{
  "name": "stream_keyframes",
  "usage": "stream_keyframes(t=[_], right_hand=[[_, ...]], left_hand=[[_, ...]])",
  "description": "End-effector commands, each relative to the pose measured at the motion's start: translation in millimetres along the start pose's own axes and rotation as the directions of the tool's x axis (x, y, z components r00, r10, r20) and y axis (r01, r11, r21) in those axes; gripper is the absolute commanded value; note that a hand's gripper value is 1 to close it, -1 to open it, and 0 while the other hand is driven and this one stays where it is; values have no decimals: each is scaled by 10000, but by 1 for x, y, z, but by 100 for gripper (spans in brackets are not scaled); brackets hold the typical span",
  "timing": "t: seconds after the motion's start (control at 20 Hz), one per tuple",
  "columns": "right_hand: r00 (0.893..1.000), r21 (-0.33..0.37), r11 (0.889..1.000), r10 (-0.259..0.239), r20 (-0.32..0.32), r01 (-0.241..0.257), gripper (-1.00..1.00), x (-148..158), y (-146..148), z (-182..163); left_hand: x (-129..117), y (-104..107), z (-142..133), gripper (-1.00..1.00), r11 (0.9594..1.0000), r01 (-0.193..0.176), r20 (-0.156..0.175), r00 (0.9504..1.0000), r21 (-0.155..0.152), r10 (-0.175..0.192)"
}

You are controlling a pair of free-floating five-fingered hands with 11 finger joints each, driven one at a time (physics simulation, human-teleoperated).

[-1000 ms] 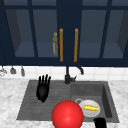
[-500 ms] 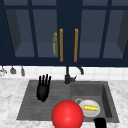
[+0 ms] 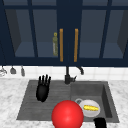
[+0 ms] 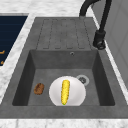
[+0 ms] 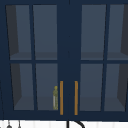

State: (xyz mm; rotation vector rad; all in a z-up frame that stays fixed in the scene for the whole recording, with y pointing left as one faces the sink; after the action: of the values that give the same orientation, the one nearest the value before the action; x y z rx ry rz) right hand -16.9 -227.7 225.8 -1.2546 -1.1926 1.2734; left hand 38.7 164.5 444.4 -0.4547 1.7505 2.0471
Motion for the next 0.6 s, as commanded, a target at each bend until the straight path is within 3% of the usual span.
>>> stream_keyframes(t=[0.0,0.1,0.15,0.2,0.55], right_hand=[[10000,0,10000,0,0,0,0,0,0,0],[10000,0,10000,0,0,0,0,0,0,0],[10000,0,10000,0,0,0,0,0,0,0],[10000,0,10000,0,0,0,0,0,0,0],[10000,0,10000,0,0,0,0,0,0,0]], left_hand=[[1,-1,6,-100,10000,25,137,9999,80,-26],[0,-1,4,-100,9999,11,171,9999,-117,-10],[2,9,1,-100,9971,388,450,9983,-652,-359],[-1,10,-2,-100,9940,439,676,9970,-1005,-372],[1,6,-9,-100,9905,758,762,9948,-1147,-673]])
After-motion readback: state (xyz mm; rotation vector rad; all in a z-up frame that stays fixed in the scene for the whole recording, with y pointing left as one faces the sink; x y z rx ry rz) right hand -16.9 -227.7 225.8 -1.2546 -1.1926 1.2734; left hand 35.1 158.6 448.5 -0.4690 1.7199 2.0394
